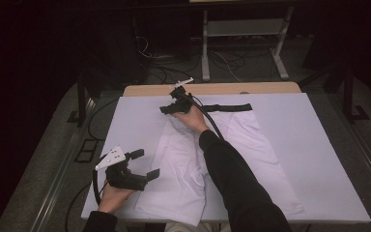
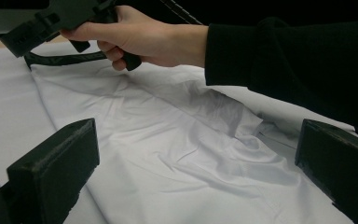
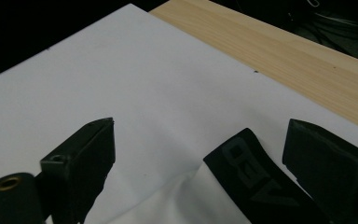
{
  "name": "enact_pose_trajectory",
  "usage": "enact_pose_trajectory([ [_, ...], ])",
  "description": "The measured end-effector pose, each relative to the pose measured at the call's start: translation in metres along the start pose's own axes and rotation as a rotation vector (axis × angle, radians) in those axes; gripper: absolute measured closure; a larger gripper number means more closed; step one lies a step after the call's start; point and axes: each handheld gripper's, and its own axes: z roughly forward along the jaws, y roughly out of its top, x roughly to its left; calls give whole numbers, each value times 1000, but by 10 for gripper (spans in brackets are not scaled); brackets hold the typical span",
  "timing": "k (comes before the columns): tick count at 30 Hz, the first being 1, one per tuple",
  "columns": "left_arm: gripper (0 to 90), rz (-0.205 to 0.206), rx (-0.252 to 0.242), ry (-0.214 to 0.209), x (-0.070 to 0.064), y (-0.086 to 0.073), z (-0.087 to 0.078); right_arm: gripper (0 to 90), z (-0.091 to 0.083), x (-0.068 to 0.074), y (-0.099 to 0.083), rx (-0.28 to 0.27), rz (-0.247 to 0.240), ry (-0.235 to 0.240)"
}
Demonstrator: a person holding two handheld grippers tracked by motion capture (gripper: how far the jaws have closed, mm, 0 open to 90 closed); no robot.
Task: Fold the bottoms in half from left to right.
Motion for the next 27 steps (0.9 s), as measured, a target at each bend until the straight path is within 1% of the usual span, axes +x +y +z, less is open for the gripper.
enact_pose_trajectory([
  [3,0,-1,-3,0,0,0,0,116,2,0,0,9,-20,-14],
  [6,0,0,-4,-1,0,0,0,136,4,-1,-1,4,-13,-20],
  [8,0,-1,-4,-1,0,0,0,151,5,-1,-2,2,-5,-34],
  [12,0,-4,-6,-2,0,0,0,218,8,0,-2,21,20,-48],
  [15,0,-7,-9,-1,1,0,0,278,10,0,-3,18,27,-56],
  [18,0,-6,-9,0,1,0,-1,330,12,2,-3,32,18,-75],
  [20,0,-7,-10,0,1,0,-1,376,13,2,-4,32,11,-89],
  [21,0,-7,-9,0,1,0,-1,382,14,3,-4,35,13,-103],
  [22,0,-8,-9,1,1,0,-1,413,14,2,-4,34,19,-106],
  [24,0,-7,-8,2,1,0,-1,414,14,1,-4,34,21,-99],
  [27,0,-7,-8,2,1,0,-1,441,17,2,-5,46,13,-105],
])
